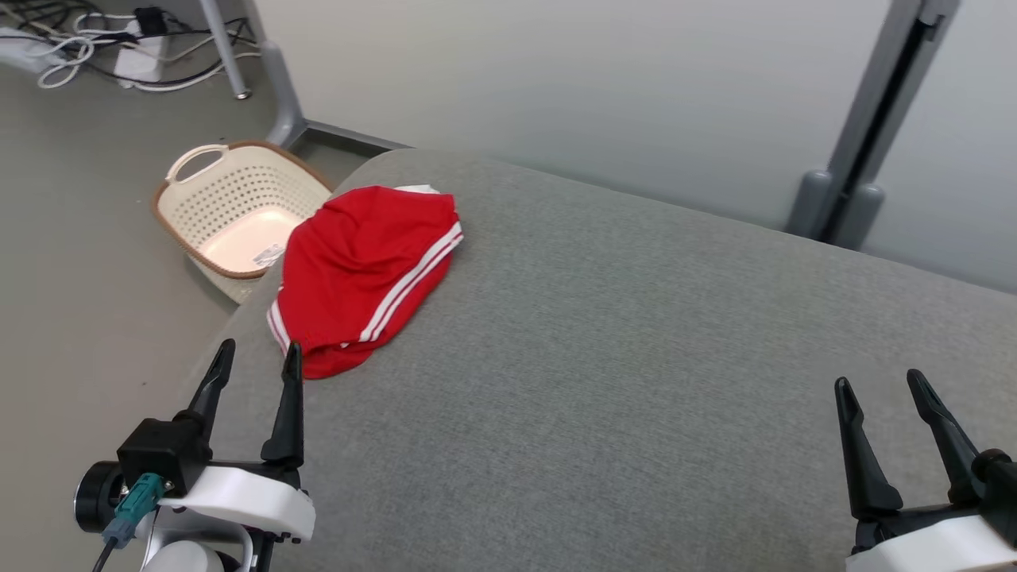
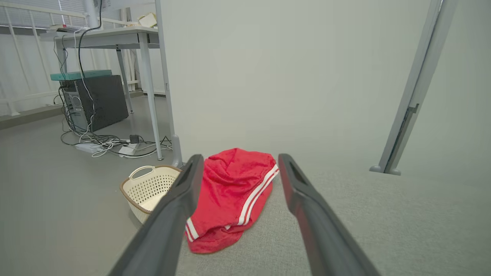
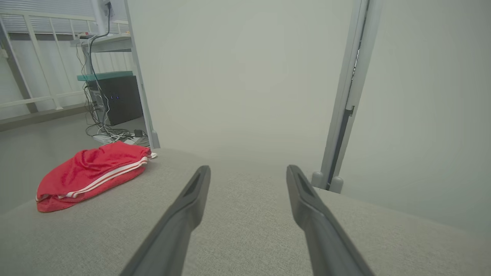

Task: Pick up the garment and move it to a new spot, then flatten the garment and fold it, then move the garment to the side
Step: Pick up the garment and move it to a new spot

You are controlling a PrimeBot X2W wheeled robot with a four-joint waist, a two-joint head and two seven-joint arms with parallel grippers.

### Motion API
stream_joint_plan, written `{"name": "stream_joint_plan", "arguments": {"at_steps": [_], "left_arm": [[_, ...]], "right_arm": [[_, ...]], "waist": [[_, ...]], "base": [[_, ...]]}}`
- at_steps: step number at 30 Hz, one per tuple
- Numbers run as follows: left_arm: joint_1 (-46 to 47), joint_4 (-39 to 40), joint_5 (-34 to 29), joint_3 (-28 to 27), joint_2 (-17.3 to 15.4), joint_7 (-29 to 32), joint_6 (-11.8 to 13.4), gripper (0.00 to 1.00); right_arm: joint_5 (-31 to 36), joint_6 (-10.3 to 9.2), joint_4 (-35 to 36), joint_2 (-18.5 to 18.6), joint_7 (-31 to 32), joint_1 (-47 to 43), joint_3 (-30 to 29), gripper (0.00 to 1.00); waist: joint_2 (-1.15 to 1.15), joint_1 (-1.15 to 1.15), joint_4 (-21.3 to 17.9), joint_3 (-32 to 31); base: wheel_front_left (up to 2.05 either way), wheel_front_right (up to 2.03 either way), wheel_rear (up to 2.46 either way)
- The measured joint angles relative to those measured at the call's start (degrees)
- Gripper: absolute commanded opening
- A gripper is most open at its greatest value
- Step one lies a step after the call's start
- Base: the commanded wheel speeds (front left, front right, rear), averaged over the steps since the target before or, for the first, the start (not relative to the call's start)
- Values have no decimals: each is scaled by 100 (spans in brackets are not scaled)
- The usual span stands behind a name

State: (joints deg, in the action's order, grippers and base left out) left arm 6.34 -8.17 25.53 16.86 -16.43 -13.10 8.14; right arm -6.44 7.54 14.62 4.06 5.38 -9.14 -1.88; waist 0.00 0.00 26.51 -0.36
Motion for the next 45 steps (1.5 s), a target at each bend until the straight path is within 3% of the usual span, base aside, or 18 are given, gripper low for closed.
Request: {"name": "stream_joint_plan", "arguments": {"at_steps": [6, 20, 25, 30, 40, 45], "left_arm": [[-39, -57, 56, -209, -91, -107, 0, 100], [-42, -163, 77, -274, -57, -164, -85, 100], [327, -502, 154, -211, 120, -167, -210, 100], [926, -1370, 374, -260, 310, -165, -417, 100], [2719, -4344, 827, -386, 630, -177, -1228, 100], [3277, -5401, 992, -432, 655, -179, -1421, 100]], "right_arm": [[1, 0, -34, 57, 35, 168, 126, 100], [-64, 0, -201, 98, -16, 305, 163, 100], [-48, 0, -90, 97, -4, 311, 94, 100], [46, 0, 218, 208, 185, 595, 148, 100], [147, 0, 570, 480, 521, 1329, 276, 100], [120, 0, 499, 505, 470, 1430, 305, 100]], "waist": [[0, 0, 345, 54], [0, 0, 363, 118], [0, 0, 365, 258], [0, 0, 260, 601], [0, 0, -329, 1853], [0, 0, -630, 2282]], "base": [[0, 0, 0], [0, 0, 0], [0, 0, 0], [0, 0, 0], [0, 0, 0], [0, 0, 0]]}}
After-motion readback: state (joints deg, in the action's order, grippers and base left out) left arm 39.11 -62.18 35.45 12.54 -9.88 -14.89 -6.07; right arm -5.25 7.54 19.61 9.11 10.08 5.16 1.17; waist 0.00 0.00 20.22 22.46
